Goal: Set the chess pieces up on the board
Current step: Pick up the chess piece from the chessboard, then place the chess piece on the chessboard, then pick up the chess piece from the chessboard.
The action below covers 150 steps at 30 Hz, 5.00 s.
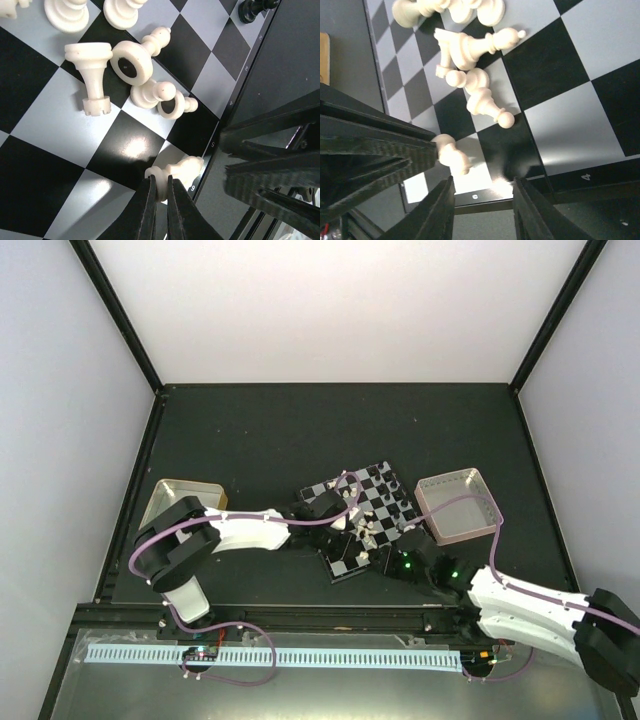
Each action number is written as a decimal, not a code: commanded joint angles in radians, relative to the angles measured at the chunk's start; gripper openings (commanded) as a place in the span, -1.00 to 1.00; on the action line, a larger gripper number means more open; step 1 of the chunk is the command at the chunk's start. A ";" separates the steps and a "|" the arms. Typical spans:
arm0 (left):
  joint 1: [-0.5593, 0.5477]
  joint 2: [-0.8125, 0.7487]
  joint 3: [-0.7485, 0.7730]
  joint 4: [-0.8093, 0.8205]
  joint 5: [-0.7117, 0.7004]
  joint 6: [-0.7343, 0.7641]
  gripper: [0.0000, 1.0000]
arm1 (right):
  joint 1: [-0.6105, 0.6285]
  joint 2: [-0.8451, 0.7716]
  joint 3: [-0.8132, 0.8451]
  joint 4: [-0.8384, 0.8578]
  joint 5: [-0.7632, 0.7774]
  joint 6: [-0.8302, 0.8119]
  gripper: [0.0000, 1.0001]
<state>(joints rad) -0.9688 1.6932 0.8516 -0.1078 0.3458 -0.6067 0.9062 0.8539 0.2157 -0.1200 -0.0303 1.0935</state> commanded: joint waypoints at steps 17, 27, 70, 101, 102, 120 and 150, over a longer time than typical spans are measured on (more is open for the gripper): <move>0.023 -0.010 -0.053 0.009 0.054 0.008 -0.96 | -0.009 0.194 0.037 0.232 -0.063 -0.022 -0.68; 0.028 -0.040 -0.075 0.071 0.070 0.004 -0.89 | -0.011 0.172 0.059 0.195 -0.046 -0.029 -0.98; 0.096 -1.281 -0.145 -0.612 -0.843 0.084 0.55 | 0.030 1.110 1.281 -0.605 0.234 -0.500 -0.98; 0.096 -1.299 -0.149 -0.633 -0.826 0.083 0.55 | 0.035 1.279 1.440 -0.664 0.214 -0.513 -0.62; 0.096 -1.298 -0.150 -0.633 -0.826 0.083 0.54 | 0.033 1.280 1.439 -0.662 0.216 -0.513 -0.63; 0.095 -1.188 -0.147 -0.597 -0.730 0.056 0.86 | 0.003 0.943 1.222 -0.486 0.250 -0.412 -0.20; 0.234 0.233 0.670 -0.633 -0.411 0.371 -0.19 | -0.248 0.302 0.547 -0.279 0.132 -0.319 -0.25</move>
<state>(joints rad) -0.7441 1.8572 1.4315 -0.6231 -0.0807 -0.2981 0.6746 1.1587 0.7826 -0.4313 0.1234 0.7906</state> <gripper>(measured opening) 0.427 0.378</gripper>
